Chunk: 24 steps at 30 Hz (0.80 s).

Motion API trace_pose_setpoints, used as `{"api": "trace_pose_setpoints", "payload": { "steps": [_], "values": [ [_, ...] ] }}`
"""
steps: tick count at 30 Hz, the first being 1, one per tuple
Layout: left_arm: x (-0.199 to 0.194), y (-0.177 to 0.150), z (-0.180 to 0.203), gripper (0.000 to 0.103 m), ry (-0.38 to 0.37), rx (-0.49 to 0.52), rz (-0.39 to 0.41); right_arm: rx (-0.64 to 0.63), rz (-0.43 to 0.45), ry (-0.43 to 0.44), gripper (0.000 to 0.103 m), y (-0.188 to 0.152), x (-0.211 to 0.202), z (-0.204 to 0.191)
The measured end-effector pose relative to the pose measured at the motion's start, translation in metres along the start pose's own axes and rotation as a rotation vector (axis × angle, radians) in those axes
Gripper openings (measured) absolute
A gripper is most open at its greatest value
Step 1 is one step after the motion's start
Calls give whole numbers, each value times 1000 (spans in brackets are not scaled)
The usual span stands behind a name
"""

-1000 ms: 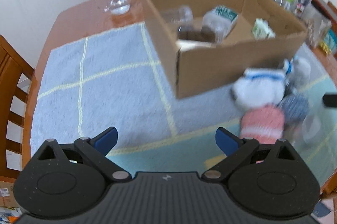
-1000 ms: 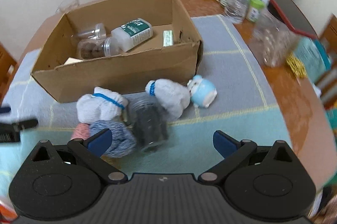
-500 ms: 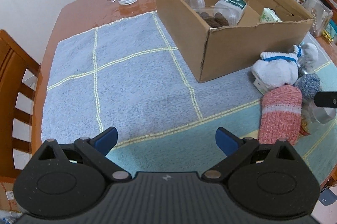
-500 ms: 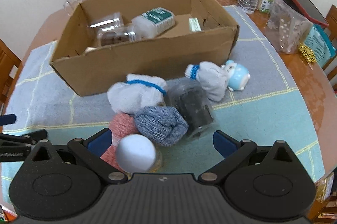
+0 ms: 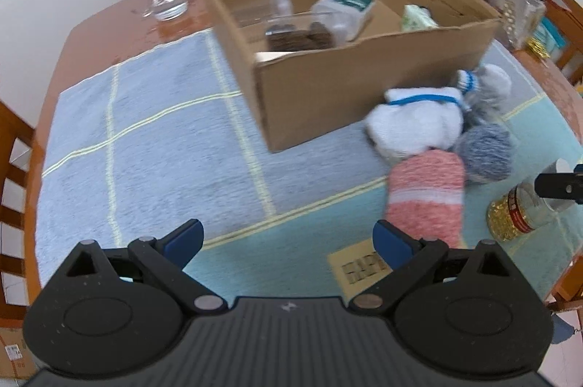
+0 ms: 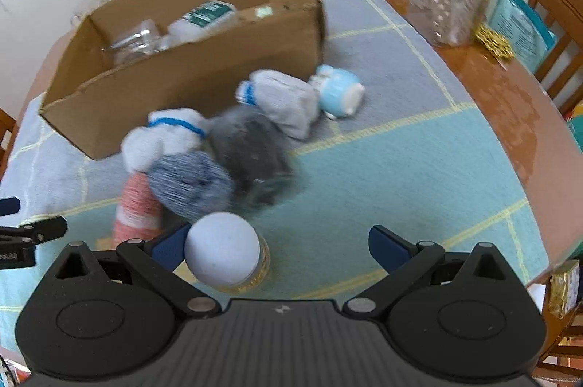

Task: Organize objects
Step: 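Move the left tool to the pink knit sock while the right tool reaches the gold capsule jar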

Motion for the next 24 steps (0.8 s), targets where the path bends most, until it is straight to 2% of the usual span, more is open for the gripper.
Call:
{"api": "trace_pose_setpoints", "payload": {
  "steps": [8, 13, 24],
  "values": [
    [12, 1, 41, 99, -43, 58, -26, 1, 1, 29, 103, 0, 4, 26],
    [26, 2, 64, 99, -88, 94, -28, -35, 11, 12, 103, 4, 3, 30],
    [36, 11, 82, 99, -115, 167, 6, -130, 70, 110, 103, 3, -29, -2]
  ]
}}
Point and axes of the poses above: each gripper's, at about its wrist camera, not at the fingertips, and x roughly the way its jaws point, z to its right, y to its top, the point moved 7 cm from there along x, roughly the way its jaws point, and after that the axes turned 1 degree about y, right-handed, at the moved point
